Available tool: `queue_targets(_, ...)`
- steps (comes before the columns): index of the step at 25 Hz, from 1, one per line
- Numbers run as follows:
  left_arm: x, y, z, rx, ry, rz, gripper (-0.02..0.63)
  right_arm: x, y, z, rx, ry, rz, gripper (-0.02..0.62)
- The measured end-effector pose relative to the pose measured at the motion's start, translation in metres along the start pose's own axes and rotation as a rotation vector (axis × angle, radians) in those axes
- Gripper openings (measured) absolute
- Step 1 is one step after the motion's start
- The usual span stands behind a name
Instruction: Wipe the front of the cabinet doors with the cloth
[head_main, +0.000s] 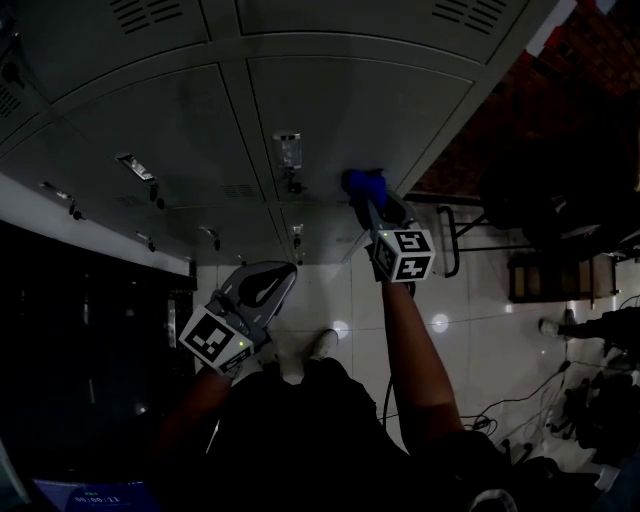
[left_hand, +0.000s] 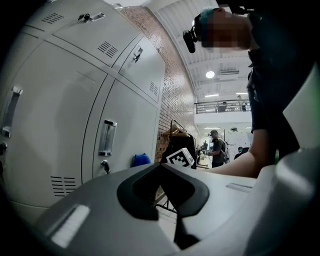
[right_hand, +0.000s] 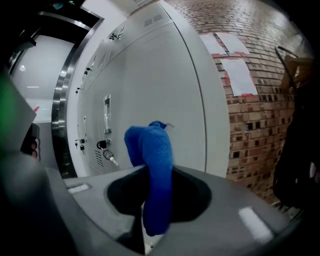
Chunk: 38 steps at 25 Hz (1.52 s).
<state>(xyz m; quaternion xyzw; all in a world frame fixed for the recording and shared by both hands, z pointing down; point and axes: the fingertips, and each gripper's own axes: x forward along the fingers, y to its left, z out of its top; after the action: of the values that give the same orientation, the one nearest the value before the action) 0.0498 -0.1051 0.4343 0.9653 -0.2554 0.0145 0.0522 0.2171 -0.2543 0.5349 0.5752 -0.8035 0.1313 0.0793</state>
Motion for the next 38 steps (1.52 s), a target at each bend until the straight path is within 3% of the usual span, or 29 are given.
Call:
queue_targets(8,0.021,-0.015,0.001,-0.008,0.016,-0.059,0.000,-0.036,-0.077,-0.013,0.080,-0.011,-0.196,0.084)
queue_targets(11,0.021,-0.015,0.002,-0.004,0.006,-0.065,0.000,-0.050,-0.085,-0.013,0.091,-0.027,-0.215,0.084)
queue_targets(14,0.017,-0.012,0.002,0.001,-0.003,-0.063,0.000,-0.050,-0.051,-0.024,0.076,-0.005,-0.150,0.084)
queue_targets(21,-0.006,0.005,0.003,-0.007,-0.017,-0.024,0.000,0.012,0.102,-0.066,-0.006,0.146,0.144,0.084)
queue_targets(25,-0.027,0.016,0.004,-0.007,-0.020,0.022,0.000,0.049,0.151,-0.070,-0.060,0.192,0.236,0.084)
queue_targets(29,-0.046,0.027,0.002,-0.020,-0.013,0.081,0.000,0.072,0.156,-0.067,-0.062,0.202,0.244,0.084)
queue_targets(38,-0.049,0.034,-0.006,-0.048,-0.022,0.096,0.000,0.061,0.089,-0.063,-0.037,0.187,0.119,0.084)
